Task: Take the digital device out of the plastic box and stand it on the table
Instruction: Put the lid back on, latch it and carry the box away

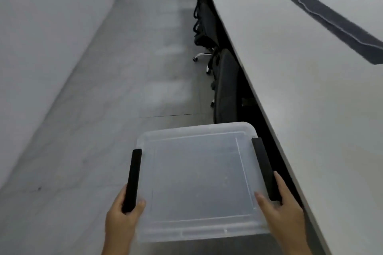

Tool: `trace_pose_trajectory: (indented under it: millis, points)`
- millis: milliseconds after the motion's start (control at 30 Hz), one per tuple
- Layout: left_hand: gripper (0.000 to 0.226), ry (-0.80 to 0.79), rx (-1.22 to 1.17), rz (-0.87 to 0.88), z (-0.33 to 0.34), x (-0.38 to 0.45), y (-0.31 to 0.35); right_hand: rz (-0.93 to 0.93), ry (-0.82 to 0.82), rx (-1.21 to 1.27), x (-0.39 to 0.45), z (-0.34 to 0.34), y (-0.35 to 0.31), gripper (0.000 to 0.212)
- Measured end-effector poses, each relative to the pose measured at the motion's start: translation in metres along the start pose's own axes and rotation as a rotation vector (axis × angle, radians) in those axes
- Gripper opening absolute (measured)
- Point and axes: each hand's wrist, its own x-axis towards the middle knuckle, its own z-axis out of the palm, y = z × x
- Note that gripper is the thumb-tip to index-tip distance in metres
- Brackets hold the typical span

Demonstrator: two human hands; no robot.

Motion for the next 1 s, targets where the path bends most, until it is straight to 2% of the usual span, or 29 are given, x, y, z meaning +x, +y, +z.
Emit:
trace_pose_trajectory:
  millis: [133, 267, 367, 500, 633, 1000]
  points:
    - [0.048, 0.122, -0.063, -0.122, -0.091, 0.042, -0.027, -0.022, -0.153, -0.001, -0.014, 0.105, -0.037, 0.061]
    - [0.046, 0.185, -0.025, -0.179, -0.161, 0.082, -0.048, -0.01, -0.222, -0.056, -0.026, 0.192, -0.064, 0.059]
    - [0.047, 0.197, 0.012, -0.224, -0.19, 0.114, -0.053, 0.037, -0.239, -0.064, -0.026, 0.235, -0.077, 0.059]
    - [0.054, 0.17, 0.001, -0.261, -0.199, 0.181, -0.053, 0.086, -0.194, -0.089, 0.007, 0.292, -0.097, 0.06]
    - [0.056, 0.119, 0.018, -0.266, -0.196, 0.281, -0.039, 0.1, -0.157, -0.101, 0.08, 0.357, -0.133, 0.064]
    - [0.056, 0.155, -0.019, -0.162, -0.17, 0.583, 0.107, 0.01, -0.18, -0.006, 0.306, 0.502, -0.318, 0.06]
